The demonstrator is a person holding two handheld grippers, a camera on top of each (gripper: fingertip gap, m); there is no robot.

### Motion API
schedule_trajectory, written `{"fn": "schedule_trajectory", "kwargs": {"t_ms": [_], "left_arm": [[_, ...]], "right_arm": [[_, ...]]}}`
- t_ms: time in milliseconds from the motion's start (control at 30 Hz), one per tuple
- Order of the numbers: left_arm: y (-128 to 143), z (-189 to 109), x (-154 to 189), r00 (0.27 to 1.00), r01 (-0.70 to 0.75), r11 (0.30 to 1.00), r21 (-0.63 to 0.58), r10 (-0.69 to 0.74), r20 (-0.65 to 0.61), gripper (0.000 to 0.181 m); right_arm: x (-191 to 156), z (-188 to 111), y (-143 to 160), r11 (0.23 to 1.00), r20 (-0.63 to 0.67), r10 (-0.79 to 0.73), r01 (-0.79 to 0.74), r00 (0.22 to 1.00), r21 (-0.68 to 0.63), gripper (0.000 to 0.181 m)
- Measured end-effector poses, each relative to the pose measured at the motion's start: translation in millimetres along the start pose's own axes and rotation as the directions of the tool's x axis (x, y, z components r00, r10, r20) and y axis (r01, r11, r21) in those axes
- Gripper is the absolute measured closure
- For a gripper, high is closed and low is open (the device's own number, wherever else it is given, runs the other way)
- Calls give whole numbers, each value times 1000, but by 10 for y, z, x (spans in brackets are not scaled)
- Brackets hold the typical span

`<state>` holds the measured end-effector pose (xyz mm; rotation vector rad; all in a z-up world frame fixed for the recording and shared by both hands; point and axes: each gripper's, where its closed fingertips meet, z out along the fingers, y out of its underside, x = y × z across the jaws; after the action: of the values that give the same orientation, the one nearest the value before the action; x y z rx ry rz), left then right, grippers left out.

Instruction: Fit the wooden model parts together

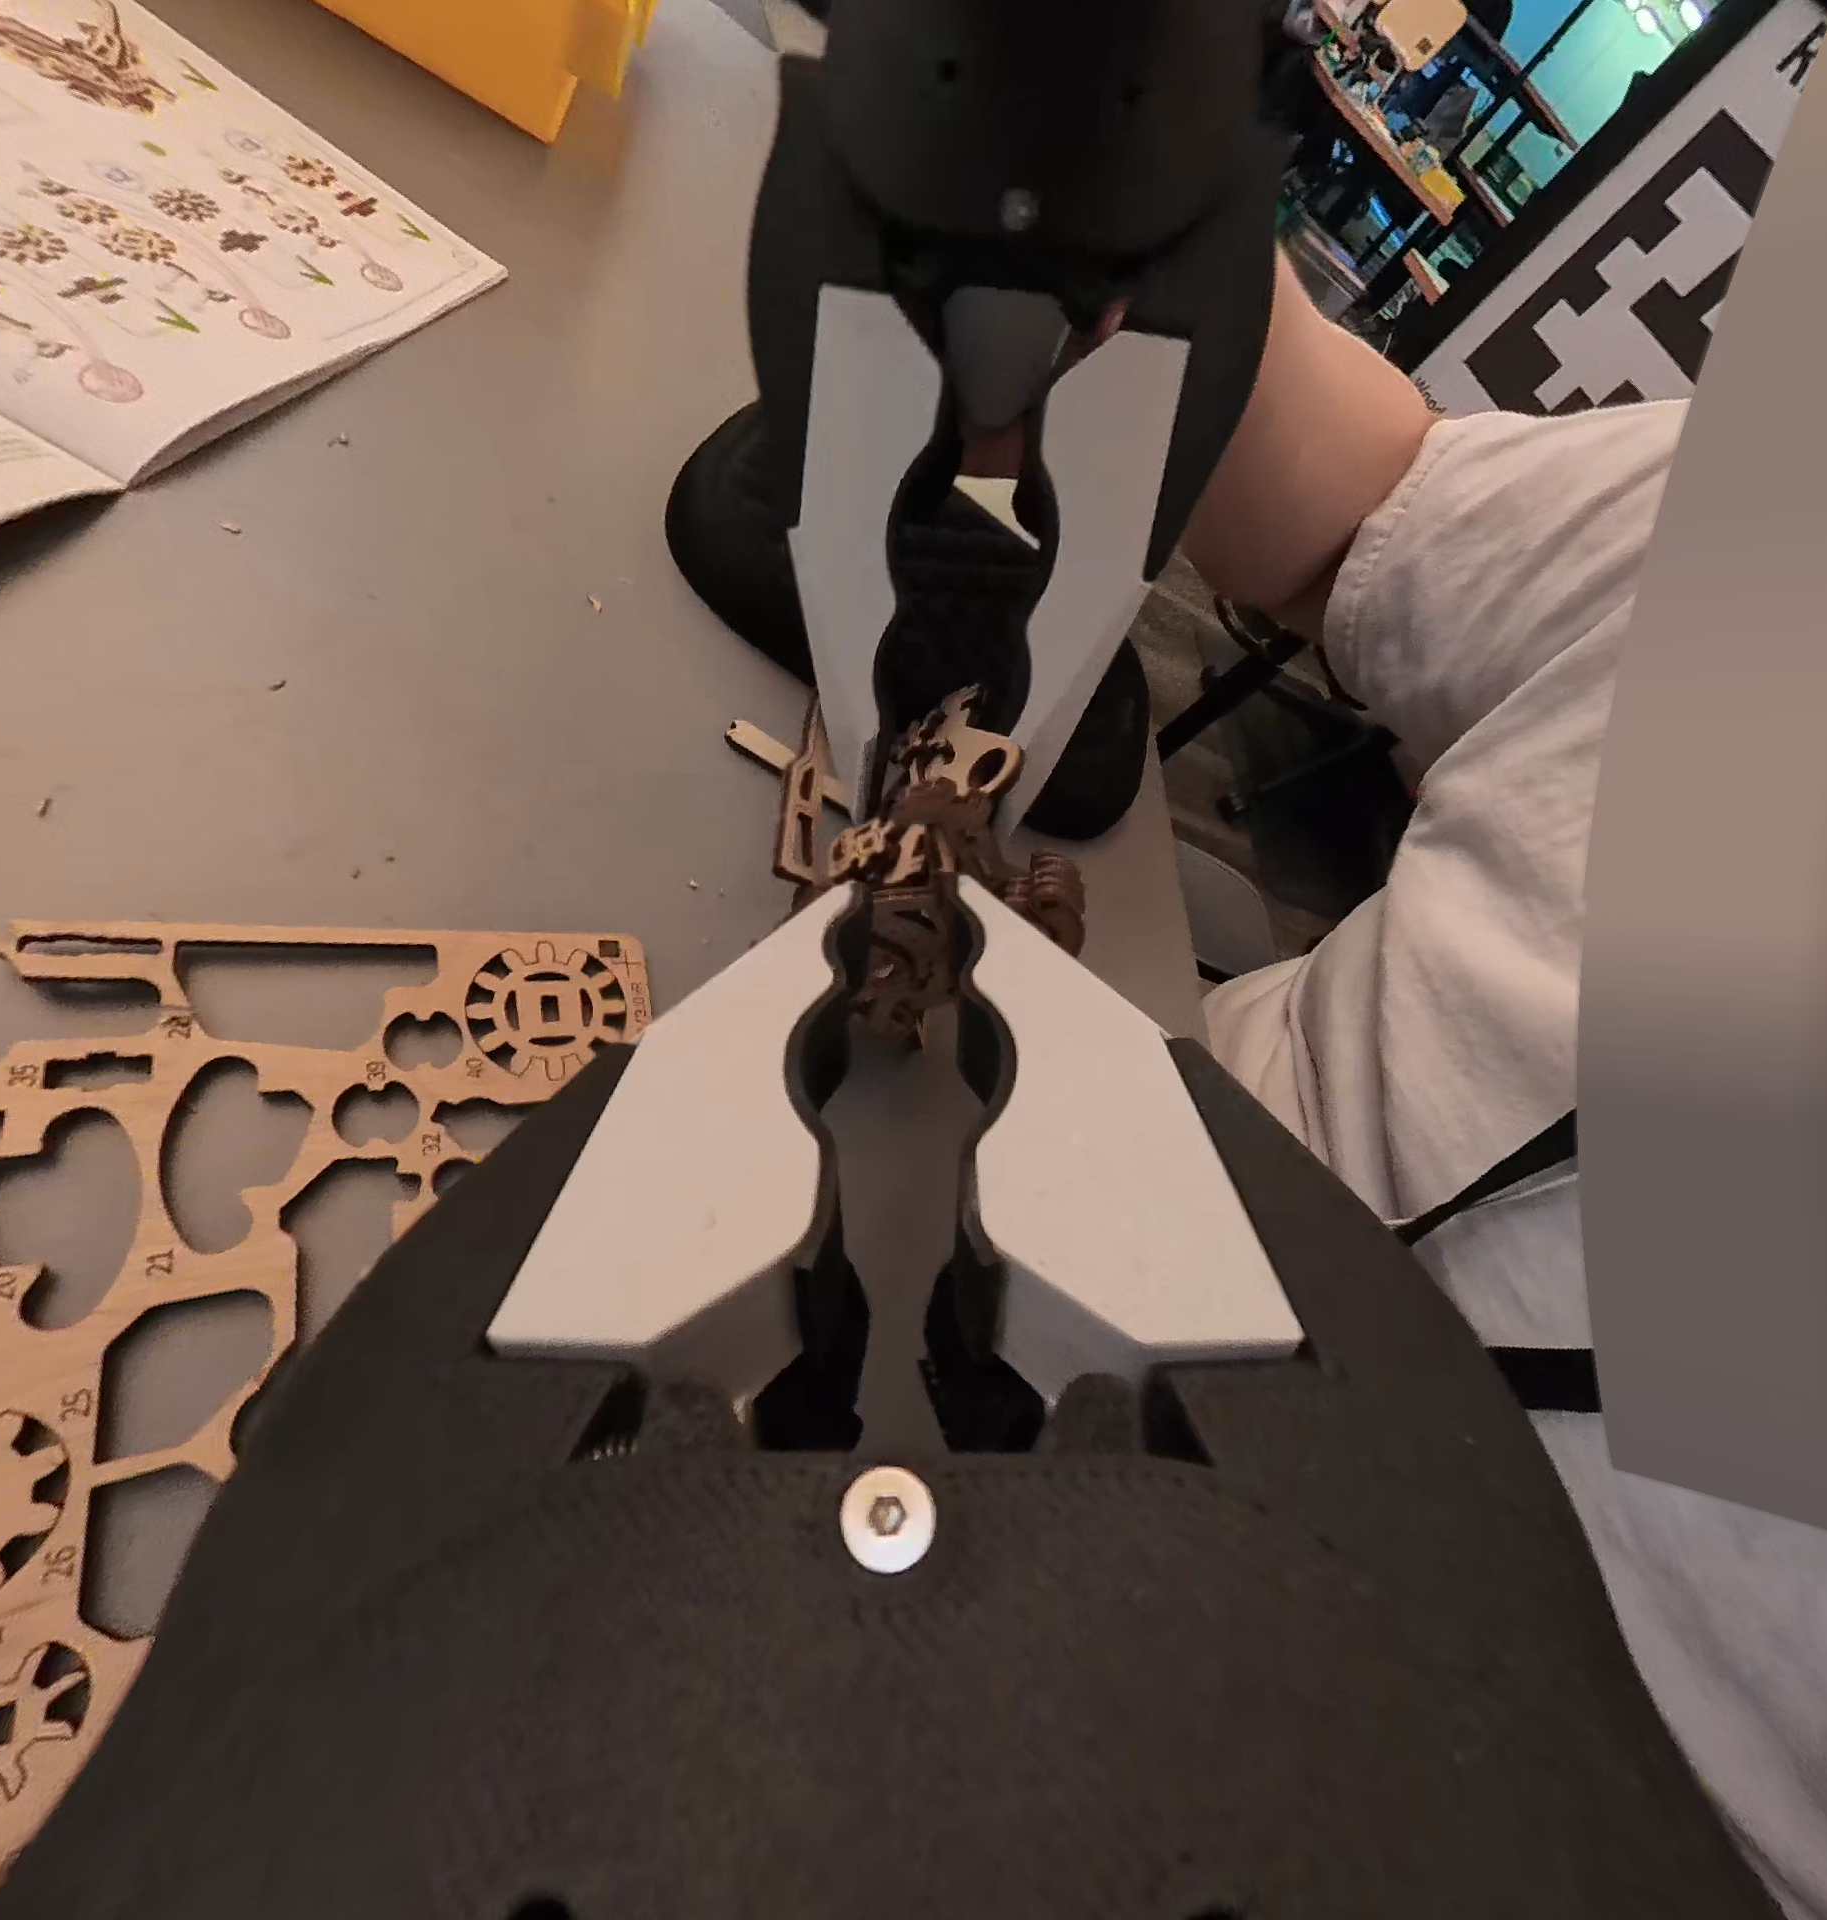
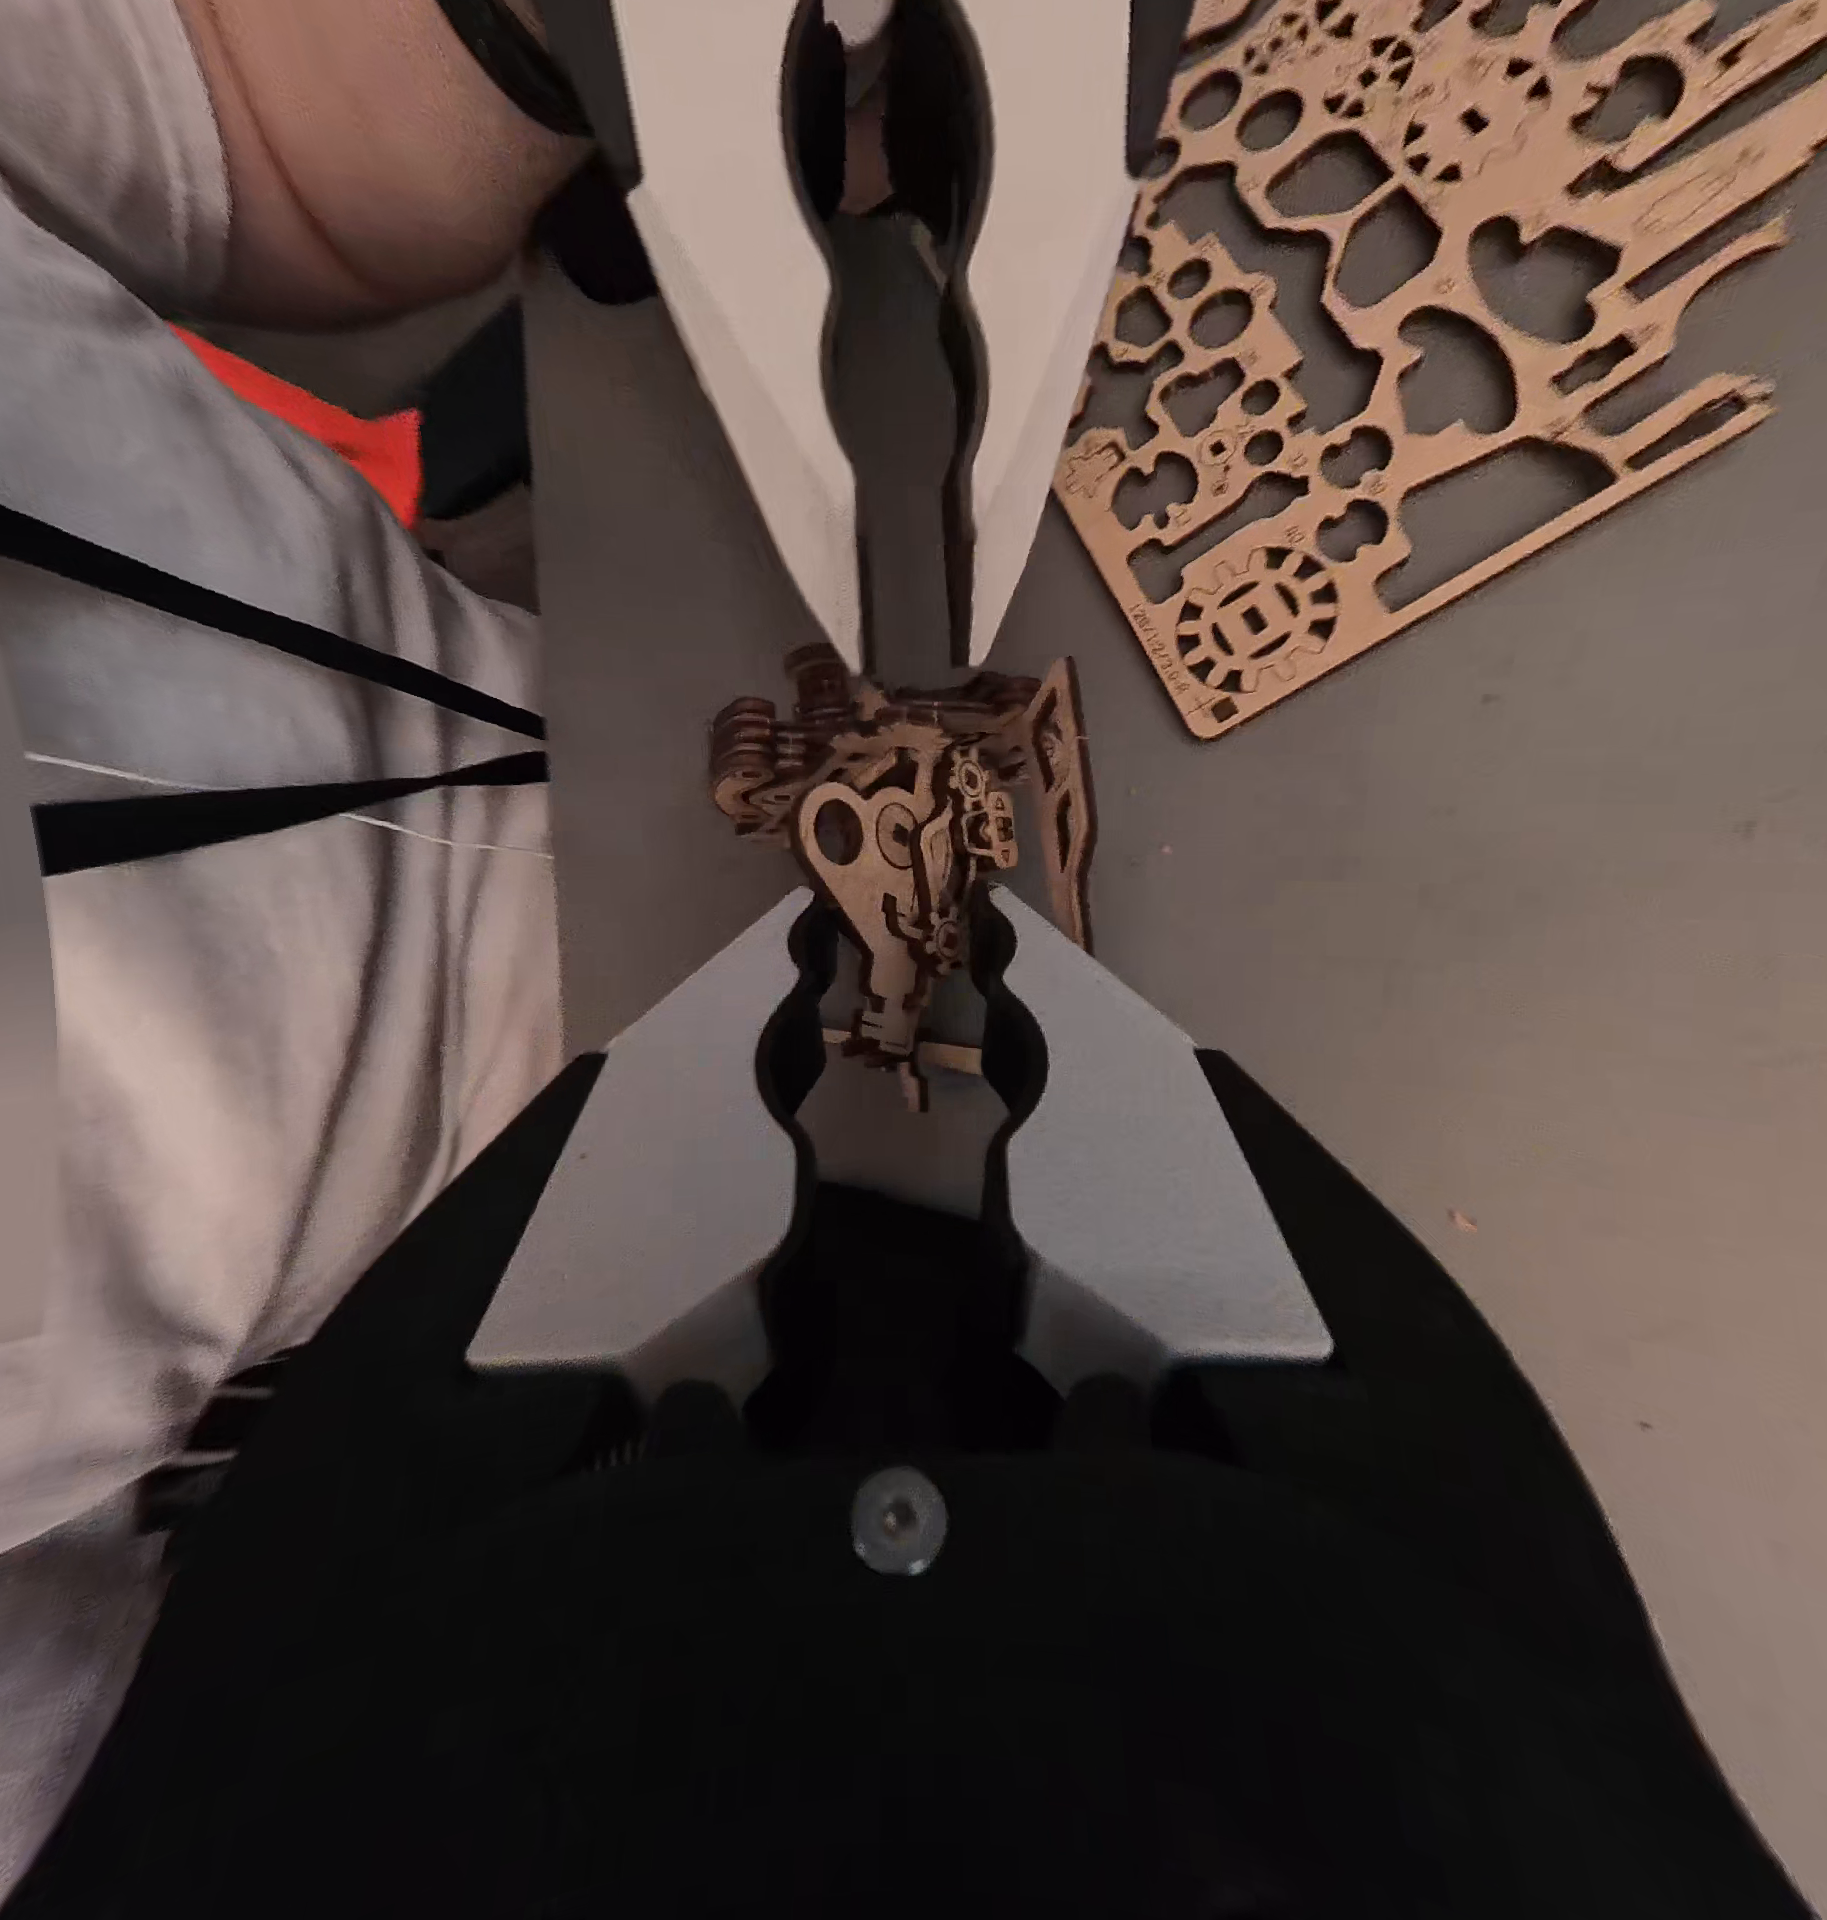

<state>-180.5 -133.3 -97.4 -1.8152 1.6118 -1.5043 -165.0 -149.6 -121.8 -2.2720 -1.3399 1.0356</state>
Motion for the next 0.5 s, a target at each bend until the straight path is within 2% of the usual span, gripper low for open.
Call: {"fn": "schedule_trajectory", "kwargs": {"t_ms": [167,500], "left_arm": [[23,16,78,990,91,996,-9,-91,-107,169],[99,105,32,992,96,994,-48,-100,-79,163]], "right_arm": [[15,5,15,998,-75,-59,60,995,4,157],[-11,-11,31,993,-67,-112,113,992,23,157]]}}
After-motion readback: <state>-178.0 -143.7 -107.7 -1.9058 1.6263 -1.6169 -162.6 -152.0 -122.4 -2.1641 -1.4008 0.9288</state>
